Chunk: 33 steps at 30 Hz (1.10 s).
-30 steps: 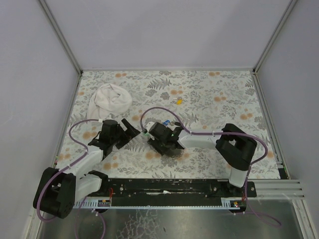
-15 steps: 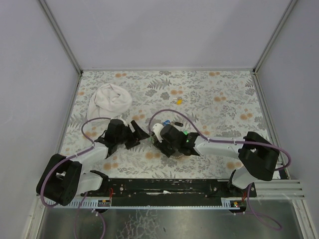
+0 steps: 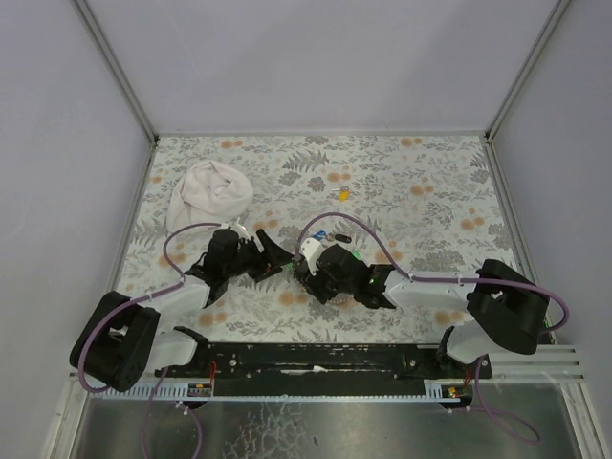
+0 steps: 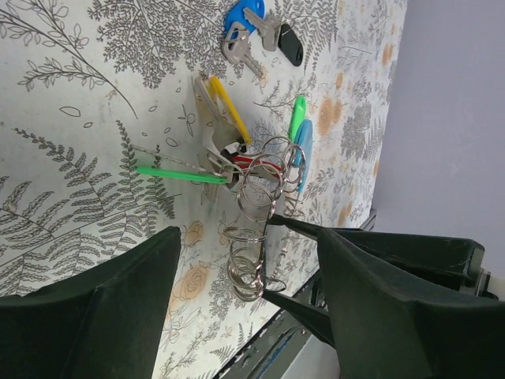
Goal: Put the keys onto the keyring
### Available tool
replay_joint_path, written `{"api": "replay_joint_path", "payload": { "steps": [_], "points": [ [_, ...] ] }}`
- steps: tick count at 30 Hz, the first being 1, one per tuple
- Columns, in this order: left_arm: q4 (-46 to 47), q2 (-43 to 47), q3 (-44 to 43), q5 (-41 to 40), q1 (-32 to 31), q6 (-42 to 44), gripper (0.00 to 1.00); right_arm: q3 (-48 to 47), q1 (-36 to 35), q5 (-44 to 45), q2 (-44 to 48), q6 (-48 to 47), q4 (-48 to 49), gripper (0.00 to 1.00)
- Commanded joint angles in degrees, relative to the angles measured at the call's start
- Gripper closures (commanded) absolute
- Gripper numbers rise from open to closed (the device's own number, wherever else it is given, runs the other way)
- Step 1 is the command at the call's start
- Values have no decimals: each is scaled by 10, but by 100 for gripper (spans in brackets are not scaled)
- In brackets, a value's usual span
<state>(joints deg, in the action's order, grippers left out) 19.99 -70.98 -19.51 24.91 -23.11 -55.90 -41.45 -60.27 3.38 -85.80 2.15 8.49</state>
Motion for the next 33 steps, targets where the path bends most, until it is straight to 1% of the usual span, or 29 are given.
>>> {"api": "replay_joint_path", "payload": {
  "steps": [1,4,7,13,14,22,26,29,33],
  "points": [
    [62,10,15,14,-2,-18,32,10,-2,-10,32,19,100,64],
    [83,7,24,22,-2,-30,34,16,-2,-3,38,23,118,63],
    [102,6,31,29,-5,-35,38,22,-2,0,44,24,136,63],
    [148,13,41,34,-18,-48,50,42,-2,13,54,42,176,64],
    [150,15,42,32,-21,-47,52,48,-3,16,57,47,185,64],
    [152,18,31,20,-44,-30,72,79,-2,29,64,72,242,63],
    [126,31,18,5,-52,-8,84,97,-2,36,71,77,267,63],
    [92,45,0,-9,-58,16,95,104,-3,34,76,77,273,59],
    [8,66,-40,-38,-67,67,98,120,-3,35,100,72,279,55]
  ]
}}
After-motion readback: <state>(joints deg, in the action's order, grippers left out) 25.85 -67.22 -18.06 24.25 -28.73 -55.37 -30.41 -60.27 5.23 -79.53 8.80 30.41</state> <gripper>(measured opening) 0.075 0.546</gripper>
